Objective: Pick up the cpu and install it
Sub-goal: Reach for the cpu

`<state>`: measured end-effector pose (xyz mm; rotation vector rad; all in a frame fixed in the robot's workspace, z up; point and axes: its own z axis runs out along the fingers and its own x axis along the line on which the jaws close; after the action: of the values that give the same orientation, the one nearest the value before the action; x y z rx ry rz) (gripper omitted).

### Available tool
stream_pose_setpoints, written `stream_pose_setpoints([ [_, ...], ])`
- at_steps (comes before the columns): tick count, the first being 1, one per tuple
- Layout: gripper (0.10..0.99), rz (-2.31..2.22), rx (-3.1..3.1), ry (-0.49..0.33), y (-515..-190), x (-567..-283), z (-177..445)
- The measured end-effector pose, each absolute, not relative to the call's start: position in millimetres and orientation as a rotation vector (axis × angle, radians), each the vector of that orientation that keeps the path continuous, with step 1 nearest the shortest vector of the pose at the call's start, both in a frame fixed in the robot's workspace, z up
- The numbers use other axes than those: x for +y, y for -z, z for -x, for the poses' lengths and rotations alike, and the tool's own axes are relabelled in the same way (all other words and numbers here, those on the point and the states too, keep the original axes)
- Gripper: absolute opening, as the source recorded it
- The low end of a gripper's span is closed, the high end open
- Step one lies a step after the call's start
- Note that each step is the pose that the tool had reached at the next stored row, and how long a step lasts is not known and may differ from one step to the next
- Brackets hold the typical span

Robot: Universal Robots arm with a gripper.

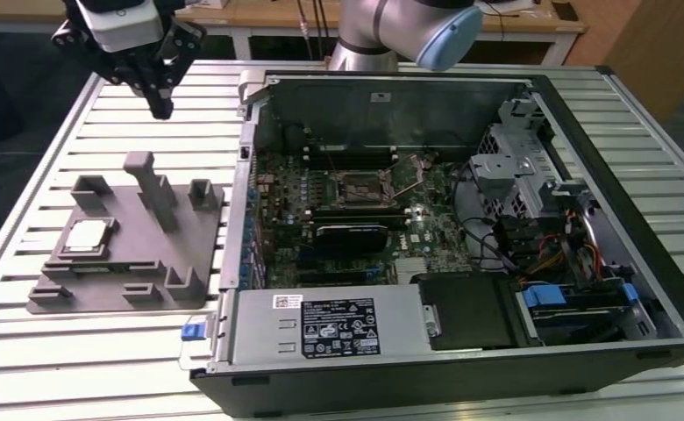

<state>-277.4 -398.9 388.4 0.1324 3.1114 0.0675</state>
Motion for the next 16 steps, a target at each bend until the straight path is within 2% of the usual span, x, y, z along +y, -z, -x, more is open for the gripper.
stream_pose_setpoints([
  [16, 0.106, -0.132, 3.111, -0.068, -365, -399, 304],
])
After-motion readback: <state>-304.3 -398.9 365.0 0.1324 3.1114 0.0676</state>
